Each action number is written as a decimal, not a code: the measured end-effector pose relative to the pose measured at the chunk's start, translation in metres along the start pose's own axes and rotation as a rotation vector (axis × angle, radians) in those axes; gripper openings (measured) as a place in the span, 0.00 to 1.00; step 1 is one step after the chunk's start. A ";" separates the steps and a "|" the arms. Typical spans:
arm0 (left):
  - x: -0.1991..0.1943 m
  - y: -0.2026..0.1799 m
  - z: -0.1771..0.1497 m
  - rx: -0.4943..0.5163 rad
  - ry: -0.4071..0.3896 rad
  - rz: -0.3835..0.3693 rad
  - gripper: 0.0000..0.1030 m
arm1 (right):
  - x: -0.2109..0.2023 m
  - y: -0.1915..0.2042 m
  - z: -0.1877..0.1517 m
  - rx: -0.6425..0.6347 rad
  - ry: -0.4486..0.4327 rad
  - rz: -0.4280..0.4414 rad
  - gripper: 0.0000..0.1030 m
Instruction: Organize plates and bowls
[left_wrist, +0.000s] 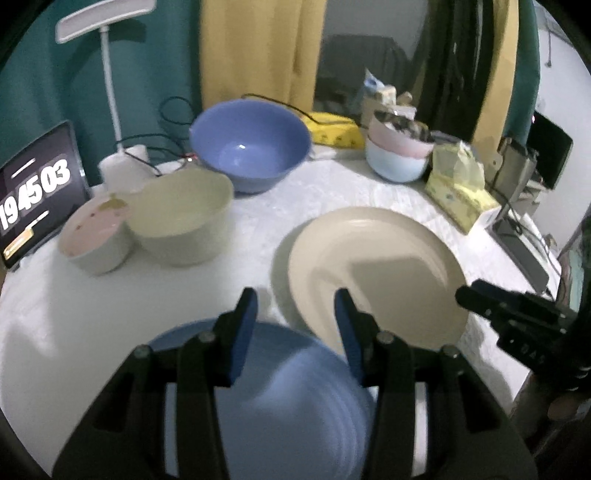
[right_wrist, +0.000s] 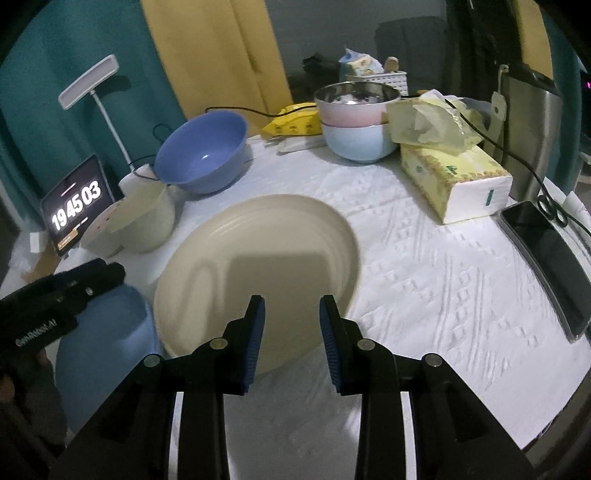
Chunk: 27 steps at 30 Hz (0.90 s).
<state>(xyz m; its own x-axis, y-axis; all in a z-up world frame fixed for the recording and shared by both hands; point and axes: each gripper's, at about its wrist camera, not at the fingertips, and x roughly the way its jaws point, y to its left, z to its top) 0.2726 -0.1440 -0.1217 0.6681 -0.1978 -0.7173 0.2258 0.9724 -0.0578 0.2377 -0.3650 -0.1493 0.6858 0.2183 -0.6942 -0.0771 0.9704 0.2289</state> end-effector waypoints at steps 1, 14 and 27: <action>0.006 -0.003 0.002 0.005 0.011 -0.004 0.44 | 0.002 -0.003 0.001 0.004 0.001 -0.002 0.32; 0.069 -0.011 0.008 0.001 0.176 0.047 0.43 | 0.034 -0.023 0.008 0.057 0.039 -0.001 0.36; 0.081 -0.016 0.007 0.013 0.160 -0.003 0.42 | 0.042 -0.020 0.009 0.034 0.057 -0.035 0.24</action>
<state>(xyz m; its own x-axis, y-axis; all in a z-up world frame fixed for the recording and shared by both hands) 0.3277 -0.1761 -0.1739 0.5458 -0.1775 -0.8189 0.2371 0.9701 -0.0522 0.2747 -0.3765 -0.1774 0.6451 0.1905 -0.7400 -0.0283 0.9737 0.2260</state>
